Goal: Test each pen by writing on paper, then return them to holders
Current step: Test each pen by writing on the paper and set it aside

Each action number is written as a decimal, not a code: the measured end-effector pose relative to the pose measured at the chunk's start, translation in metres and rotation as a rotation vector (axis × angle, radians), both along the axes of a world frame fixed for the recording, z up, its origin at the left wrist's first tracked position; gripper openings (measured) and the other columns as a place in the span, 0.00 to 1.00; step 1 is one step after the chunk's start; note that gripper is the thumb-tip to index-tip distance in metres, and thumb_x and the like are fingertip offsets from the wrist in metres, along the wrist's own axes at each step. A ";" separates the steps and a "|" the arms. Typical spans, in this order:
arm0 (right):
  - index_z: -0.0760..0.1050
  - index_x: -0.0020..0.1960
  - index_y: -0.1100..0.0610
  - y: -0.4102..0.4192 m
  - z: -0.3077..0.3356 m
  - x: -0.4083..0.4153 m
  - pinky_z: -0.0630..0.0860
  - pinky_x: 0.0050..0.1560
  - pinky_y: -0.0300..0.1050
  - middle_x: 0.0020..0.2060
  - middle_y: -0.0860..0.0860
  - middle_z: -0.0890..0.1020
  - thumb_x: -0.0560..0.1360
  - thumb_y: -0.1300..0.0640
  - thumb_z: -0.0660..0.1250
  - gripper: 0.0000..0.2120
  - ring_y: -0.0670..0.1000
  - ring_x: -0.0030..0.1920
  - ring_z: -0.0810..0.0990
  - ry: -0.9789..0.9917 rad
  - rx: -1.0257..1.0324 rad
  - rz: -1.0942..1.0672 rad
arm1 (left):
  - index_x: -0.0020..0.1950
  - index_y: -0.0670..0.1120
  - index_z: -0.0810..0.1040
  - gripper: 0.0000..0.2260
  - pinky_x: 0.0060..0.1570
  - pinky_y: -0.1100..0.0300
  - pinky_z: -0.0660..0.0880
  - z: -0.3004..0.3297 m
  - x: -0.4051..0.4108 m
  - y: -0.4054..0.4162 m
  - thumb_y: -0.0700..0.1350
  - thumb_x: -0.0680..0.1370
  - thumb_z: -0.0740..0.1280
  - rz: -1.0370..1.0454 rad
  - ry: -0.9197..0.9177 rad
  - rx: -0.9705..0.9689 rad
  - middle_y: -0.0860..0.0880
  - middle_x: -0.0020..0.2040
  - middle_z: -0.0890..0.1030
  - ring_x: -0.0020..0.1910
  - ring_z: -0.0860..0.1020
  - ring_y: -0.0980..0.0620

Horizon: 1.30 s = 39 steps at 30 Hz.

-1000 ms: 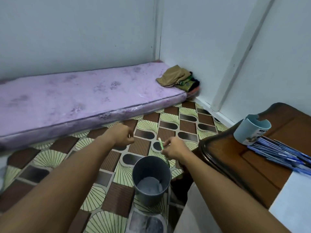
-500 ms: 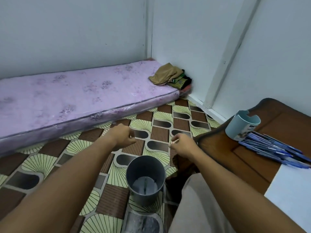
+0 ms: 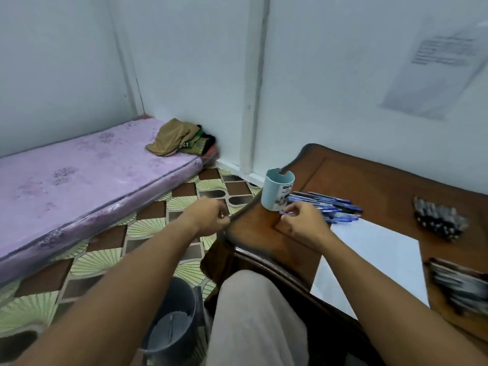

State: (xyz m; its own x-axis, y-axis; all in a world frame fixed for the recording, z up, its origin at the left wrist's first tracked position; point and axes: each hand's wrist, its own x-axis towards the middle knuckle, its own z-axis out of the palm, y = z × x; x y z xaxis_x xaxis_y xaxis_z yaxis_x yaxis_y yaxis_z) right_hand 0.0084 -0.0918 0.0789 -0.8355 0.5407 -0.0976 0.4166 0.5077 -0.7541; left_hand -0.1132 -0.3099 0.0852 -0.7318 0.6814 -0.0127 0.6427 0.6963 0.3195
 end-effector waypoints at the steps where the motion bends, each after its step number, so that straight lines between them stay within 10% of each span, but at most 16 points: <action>1: 0.78 0.51 0.53 0.015 0.000 0.011 0.81 0.49 0.52 0.45 0.52 0.84 0.76 0.58 0.70 0.04 0.54 0.45 0.83 0.012 0.031 -0.057 | 0.52 0.47 0.84 0.10 0.47 0.56 0.76 0.001 0.004 0.021 0.50 0.77 0.67 -0.034 0.002 0.014 0.49 0.48 0.83 0.47 0.79 0.50; 18: 0.75 0.62 0.57 0.165 -0.028 0.184 0.74 0.51 0.48 0.56 0.55 0.80 0.78 0.60 0.63 0.13 0.56 0.57 0.77 -0.197 0.348 -0.445 | 0.66 0.47 0.78 0.16 0.59 0.54 0.75 -0.027 0.112 0.248 0.50 0.80 0.65 -0.474 -0.044 0.026 0.47 0.62 0.80 0.57 0.78 0.48; 26: 0.75 0.62 0.52 0.169 -0.039 0.232 0.71 0.66 0.51 0.63 0.50 0.76 0.75 0.60 0.64 0.16 0.54 0.65 0.69 -0.292 0.618 -0.459 | 0.72 0.51 0.72 0.21 0.65 0.54 0.69 -0.064 0.146 0.263 0.54 0.80 0.64 -0.567 -0.024 0.025 0.49 0.69 0.74 0.66 0.70 0.49; 39: 0.82 0.55 0.58 0.164 -0.084 0.278 0.70 0.57 0.59 0.53 0.58 0.80 0.69 0.65 0.70 0.16 0.61 0.57 0.74 -0.186 0.723 -0.548 | 0.69 0.48 0.75 0.24 0.67 0.56 0.64 -0.095 0.158 0.244 0.57 0.77 0.58 -0.540 -0.007 0.155 0.51 0.69 0.73 0.68 0.67 0.50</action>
State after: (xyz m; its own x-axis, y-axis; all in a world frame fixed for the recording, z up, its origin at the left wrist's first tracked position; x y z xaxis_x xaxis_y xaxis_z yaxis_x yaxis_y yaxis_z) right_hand 0.2865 0.0721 -0.0049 -0.4495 0.8373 0.3113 0.8201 0.5250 -0.2276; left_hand 0.0448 -0.0656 -0.0098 -0.2783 0.9537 0.1139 0.8927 0.2130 0.3972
